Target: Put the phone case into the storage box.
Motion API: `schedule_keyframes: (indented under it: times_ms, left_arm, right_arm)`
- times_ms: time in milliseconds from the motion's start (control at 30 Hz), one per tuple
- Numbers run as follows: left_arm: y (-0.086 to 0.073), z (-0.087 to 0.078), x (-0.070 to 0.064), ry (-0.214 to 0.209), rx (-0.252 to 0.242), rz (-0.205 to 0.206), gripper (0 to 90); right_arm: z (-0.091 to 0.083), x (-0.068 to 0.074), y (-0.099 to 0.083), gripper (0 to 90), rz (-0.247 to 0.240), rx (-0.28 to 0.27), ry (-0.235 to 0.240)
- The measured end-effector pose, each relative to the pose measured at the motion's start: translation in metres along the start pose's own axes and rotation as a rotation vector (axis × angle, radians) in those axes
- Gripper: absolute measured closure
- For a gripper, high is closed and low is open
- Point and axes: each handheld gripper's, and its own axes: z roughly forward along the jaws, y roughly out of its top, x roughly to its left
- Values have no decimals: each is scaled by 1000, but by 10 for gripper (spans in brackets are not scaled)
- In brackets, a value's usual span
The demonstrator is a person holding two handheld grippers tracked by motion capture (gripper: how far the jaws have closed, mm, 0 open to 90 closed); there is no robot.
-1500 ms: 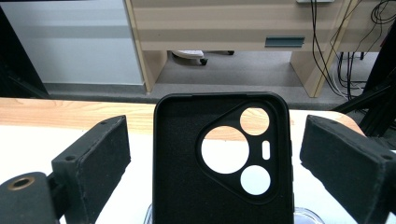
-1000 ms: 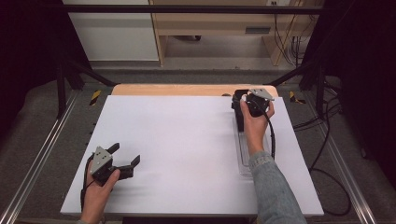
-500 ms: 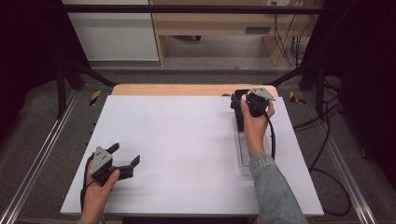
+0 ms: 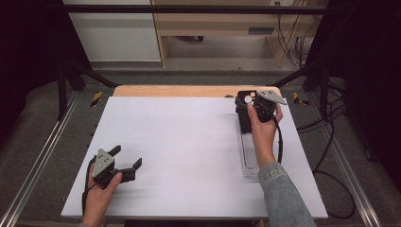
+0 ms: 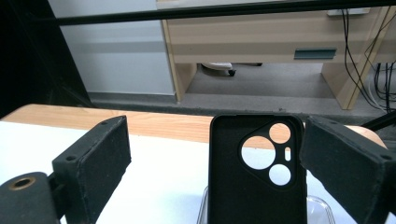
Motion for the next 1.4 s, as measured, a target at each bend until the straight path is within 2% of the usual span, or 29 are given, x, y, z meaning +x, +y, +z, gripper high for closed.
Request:
schedule_keyframes:
  times_ms: [267,500,700,933,1200,1400]
  left_arm:
    - [-1,0,1,0,-2,-10,49]
    - [0,-1,3,-4,-15,-22,49]
    - [1,0,4,-1,-14,-6,49]
    - [0,-2,5,15,-15,-9,48]
    - [0,-2,4,12,-14,-7,47]
    - [0,-4,5,13,-19,-4,45]
  right_arm:
    - [-15,1,8,90,29,-16,28]
    - [-19,6,11,90,12,-14,29]
    - [-23,10,14,90,-3,-34,36]
    - [-33,13,18,90,-15,-47,50]
    - [-45,14,20,88,-46,-65,64]
    - [-53,13,22,86,-47,-81,69]
